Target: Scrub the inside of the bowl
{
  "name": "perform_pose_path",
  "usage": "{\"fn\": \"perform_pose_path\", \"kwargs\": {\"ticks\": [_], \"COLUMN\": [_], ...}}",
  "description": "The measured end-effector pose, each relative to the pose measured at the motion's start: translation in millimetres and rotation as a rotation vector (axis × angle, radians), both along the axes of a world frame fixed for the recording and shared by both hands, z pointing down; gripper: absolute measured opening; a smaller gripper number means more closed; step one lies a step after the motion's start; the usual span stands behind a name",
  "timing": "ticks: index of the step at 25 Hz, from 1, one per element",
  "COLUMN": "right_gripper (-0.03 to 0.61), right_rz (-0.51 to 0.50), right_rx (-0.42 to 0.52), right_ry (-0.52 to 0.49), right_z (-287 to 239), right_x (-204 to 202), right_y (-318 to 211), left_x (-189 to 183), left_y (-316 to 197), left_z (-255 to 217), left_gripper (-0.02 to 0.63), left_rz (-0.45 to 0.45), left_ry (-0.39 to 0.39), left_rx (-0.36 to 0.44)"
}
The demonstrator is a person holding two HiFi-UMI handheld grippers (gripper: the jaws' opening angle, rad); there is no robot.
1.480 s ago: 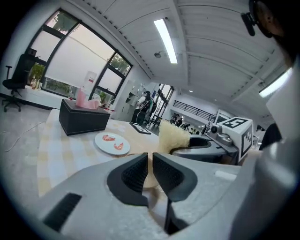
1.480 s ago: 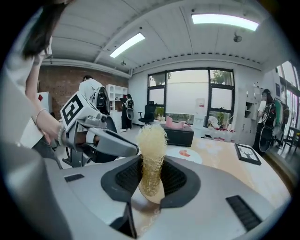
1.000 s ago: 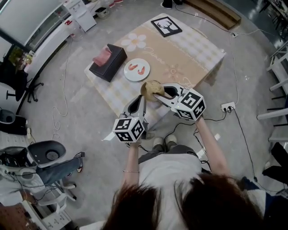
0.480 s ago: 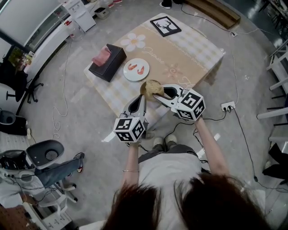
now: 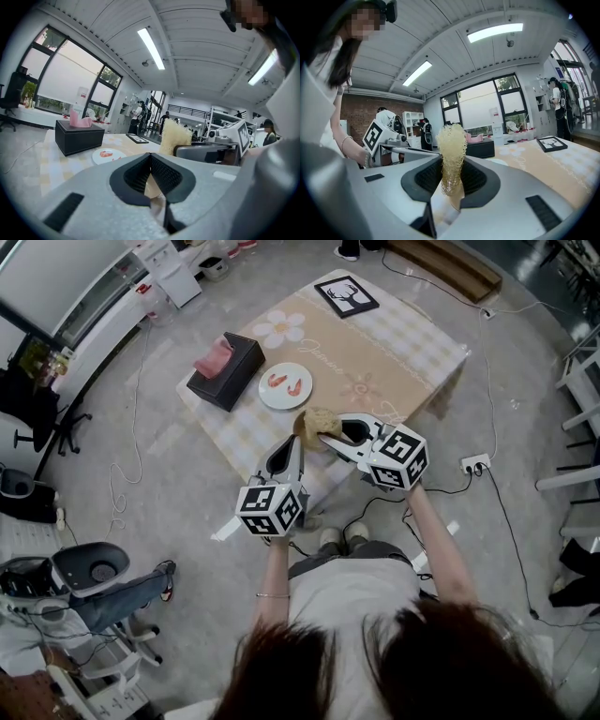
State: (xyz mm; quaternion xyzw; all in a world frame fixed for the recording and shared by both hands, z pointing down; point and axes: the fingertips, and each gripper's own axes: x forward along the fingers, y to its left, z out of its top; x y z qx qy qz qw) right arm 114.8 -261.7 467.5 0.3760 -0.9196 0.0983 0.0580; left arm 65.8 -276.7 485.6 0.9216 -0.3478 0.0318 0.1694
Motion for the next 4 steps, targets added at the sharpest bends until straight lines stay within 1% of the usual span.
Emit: {"fn": "perform_pose_path", "kwargs": {"ticks": [4], "right_gripper": [0.095], "right_rz": [0.001], "right_rx": [0.000], "right_ry": [-0.008], "right_z": [-4.8], "right_x": [-0.8], "right_y": [2.5], "left_x": [-0.2], "left_y": [2.9], "left_z": [-3.3], "left_gripper": [0.012], "left_rz": [-0.001], "left_ry": [0.000], "left_rx": [0.003]}}
